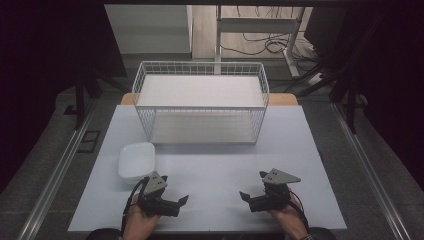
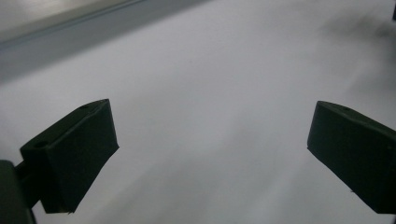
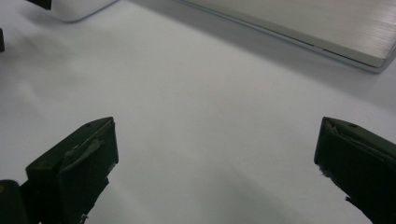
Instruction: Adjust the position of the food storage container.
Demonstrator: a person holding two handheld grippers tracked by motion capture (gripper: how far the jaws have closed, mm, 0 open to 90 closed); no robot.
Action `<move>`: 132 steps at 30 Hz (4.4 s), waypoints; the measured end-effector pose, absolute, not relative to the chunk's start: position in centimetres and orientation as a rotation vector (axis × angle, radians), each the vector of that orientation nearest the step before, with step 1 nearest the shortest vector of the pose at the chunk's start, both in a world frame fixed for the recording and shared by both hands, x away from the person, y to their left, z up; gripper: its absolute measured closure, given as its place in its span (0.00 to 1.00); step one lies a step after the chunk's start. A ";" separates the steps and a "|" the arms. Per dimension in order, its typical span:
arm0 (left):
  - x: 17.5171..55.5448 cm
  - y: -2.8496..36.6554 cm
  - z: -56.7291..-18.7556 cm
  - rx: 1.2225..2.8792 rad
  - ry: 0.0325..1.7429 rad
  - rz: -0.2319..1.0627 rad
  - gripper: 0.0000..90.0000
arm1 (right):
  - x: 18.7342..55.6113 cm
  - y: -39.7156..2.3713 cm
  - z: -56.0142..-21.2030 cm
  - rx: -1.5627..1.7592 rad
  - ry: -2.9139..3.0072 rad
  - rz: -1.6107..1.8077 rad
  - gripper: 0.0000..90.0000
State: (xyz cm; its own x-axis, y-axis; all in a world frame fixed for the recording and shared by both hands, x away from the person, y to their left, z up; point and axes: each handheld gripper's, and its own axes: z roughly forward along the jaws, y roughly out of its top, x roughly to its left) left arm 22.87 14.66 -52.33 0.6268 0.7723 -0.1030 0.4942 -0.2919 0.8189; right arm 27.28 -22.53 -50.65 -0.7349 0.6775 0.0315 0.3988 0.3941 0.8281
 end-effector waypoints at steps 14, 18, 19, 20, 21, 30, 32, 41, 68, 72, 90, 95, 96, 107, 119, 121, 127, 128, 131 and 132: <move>23.2 14.5 -52.3 2.021 0.966 0.328 0.03 | 27.5 -22.1 -51.1 0.904 2.393 1.251 0.00; 23.3 14.6 -52.2 2.034 0.980 0.334 0.04 | 27.5 -22.1 -51.1 0.915 2.411 1.244 0.00; 23.3 14.8 -52.1 2.023 0.975 0.319 0.04 | 27.5 -22.1 -51.2 0.914 2.412 1.242 0.00; 23.3 14.9 -52.0 2.014 0.972 0.308 0.04 | 27.5 -22.0 -51.2 0.910 2.413 1.239 0.00; 23.4 14.9 -51.9 2.005 0.975 0.309 0.05 | 27.5 -22.0 -51.2 0.909 2.412 1.240 0.00; 23.1 16.7 -49.6 1.971 0.935 0.369 0.41 | 27.5 -21.7 -51.4 0.895 2.451 1.212 0.02; 23.2 17.0 -49.5 1.975 0.939 0.387 0.48 | 27.5 -21.7 -51.4 0.891 2.453 1.211 0.02; 23.5 21.5 -48.6 1.861 1.045 0.442 0.74 | 27.5 -21.3 -51.7 0.866 2.481 1.185 0.02; 24.7 31.6 -52.1 1.820 1.447 0.601 1.00 | 27.2 -20.7 -51.8 0.816 2.495 1.170 0.02; 25.2 31.1 -52.6 1.853 1.427 0.535 1.00 | 27.2 -20.7 -51.8 0.808 2.494 1.167 0.02; 24.7 24.8 -51.6 1.997 1.154 0.328 1.00 | 27.2 -20.6 -52.0 0.801 2.492 1.147 0.02; 25.0 25.6 -51.3 1.997 1.204 0.403 1.00 | 27.2 -20.6 -51.9 0.798 2.492 1.148 0.02; 25.3 26.4 -51.4 1.988 1.240 0.437 1.00 | 27.2 -20.6 -51.9 0.801 2.491 1.150 0.02; 31.0 30.1 -53.0 1.856 1.383 0.499 1.00 | 27.7 -19.7 -52.1 0.802 2.471 1.145 0.02; 31.8 27.3 -53.1 1.935 1.270 0.389 1.00 | 29.0 -19.5 -51.8 0.968 2.401 1.133 0.00; 31.7 26.6 -53.0 1.948 1.256 0.384 1.00 | 29.2 -19.5 -51.6 1.007 2.400 1.141 0.00; 30.8 23.5 -52.7 2.002 1.205 0.362 1.00 | 30.0 -19.3 -51.8 1.018 2.443 1.127 0.00; 30.6 22.7 -52.6 2.008 1.199 0.363 1.00 | 30.3 -19.1 -51.8 1.016 2.453 1.126 0.02; 30.3 21.4 -52.5 2.018 1.180 0.355 1.00 | 30.5 -18.9 -51.8 1.017 2.463 1.131 0.10; 30.3 21.4 -52.5 2.018 1.180 0.355 1.00 | 30.5 -18.9 -51.8 1.017 2.463 1.131 0.10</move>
